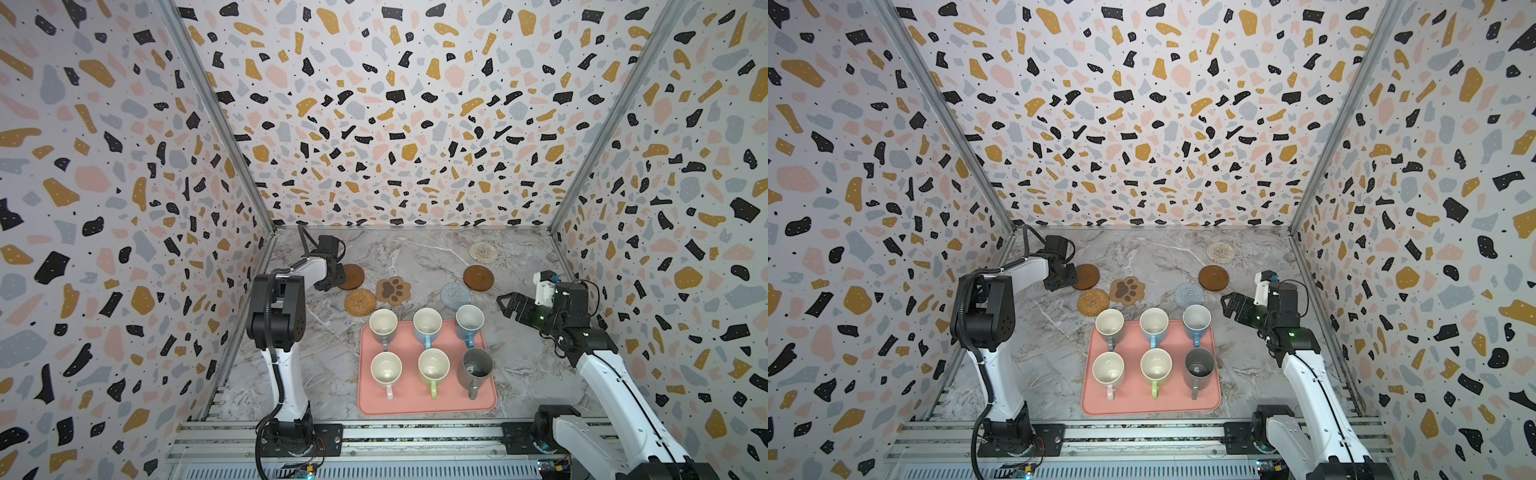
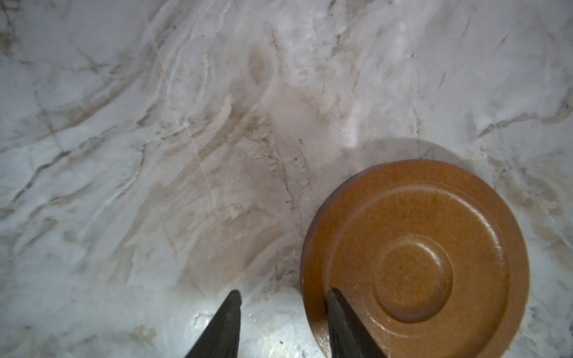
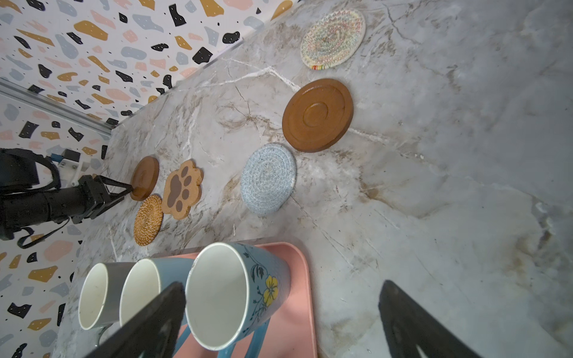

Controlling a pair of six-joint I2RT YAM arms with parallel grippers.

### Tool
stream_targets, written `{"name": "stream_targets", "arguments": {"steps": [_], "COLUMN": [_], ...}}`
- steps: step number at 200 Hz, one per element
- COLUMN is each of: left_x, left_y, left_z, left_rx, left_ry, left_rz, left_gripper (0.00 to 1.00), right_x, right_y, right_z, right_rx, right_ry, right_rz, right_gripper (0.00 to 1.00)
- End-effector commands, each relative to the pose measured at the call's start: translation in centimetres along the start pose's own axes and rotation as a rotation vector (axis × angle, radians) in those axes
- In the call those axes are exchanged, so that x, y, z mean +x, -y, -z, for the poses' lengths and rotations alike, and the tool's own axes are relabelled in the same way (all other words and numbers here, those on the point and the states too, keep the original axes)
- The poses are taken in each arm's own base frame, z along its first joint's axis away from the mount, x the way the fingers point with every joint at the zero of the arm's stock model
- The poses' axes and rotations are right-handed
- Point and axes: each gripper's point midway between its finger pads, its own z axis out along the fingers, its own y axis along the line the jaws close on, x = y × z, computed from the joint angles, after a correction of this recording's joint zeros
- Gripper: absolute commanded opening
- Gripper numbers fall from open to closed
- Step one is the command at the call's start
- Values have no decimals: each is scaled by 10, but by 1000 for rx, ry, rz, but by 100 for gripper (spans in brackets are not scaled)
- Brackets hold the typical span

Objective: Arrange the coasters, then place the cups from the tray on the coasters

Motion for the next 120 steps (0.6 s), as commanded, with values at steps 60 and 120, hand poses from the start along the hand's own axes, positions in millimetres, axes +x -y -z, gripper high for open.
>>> {"name": "stream_targets", "arguments": {"steps": [60,120], "left_x": [32,36], "left_y": [-30,-45], "left_z": [-8,2], "left_rx": [-126,-150], "left_ry": [-103,-85], "left_rz": [-69,-57], "left_gripper": [46,42], "right_x": [2,5], "right_y": [-2,1], "right_z": [3,1], "right_rx": [-8,-4], "right_ry": [6,-1], "right_rz": [7,7], "right_gripper": [99,99]}}
